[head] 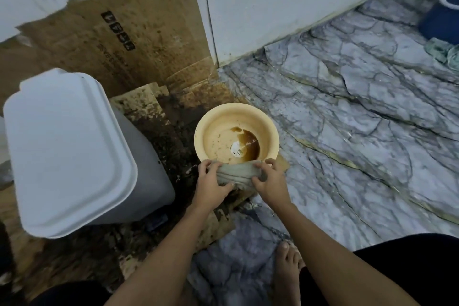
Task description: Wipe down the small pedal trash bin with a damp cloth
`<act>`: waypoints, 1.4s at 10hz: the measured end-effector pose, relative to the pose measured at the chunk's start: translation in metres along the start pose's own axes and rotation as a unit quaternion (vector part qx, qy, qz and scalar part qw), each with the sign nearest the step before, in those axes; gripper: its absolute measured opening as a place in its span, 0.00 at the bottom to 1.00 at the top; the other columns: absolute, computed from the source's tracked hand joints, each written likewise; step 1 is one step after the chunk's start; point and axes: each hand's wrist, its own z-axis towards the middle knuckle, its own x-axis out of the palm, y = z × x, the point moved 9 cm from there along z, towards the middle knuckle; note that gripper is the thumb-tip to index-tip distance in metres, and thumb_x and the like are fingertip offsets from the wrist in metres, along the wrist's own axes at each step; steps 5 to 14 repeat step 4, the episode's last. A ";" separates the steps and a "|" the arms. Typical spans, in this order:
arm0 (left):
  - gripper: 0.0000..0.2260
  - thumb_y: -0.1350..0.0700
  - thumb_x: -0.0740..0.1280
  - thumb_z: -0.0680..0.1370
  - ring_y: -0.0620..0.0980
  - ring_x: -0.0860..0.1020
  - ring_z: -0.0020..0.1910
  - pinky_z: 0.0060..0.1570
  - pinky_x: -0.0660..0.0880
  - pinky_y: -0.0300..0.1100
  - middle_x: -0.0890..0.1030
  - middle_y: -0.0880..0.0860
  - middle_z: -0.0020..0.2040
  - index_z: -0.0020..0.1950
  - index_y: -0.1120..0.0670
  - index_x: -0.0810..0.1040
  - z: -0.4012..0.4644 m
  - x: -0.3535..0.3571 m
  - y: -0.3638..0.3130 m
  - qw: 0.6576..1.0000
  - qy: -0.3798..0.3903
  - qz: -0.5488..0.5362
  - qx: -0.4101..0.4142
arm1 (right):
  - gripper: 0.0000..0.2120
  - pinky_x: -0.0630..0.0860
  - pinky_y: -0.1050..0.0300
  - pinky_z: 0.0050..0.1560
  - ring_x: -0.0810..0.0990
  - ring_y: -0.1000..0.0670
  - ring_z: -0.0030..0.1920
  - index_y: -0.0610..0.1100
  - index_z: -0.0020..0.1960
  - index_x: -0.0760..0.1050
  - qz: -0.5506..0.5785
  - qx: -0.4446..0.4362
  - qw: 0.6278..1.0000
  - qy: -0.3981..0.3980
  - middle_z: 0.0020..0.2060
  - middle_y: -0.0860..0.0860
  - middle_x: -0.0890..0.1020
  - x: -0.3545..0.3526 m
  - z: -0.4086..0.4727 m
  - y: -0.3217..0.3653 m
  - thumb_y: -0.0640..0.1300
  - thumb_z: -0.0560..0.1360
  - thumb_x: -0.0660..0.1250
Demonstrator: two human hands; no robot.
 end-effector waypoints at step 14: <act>0.33 0.45 0.70 0.79 0.51 0.69 0.72 0.67 0.69 0.42 0.62 0.51 0.77 0.80 0.51 0.62 -0.034 -0.032 -0.011 0.999 0.023 0.031 0.000 | 0.23 0.72 0.50 0.63 0.72 0.47 0.65 0.44 0.69 0.72 -0.031 -0.029 0.999 -0.020 0.66 0.48 0.75 -0.028 -0.028 0.037 0.51 0.76 0.64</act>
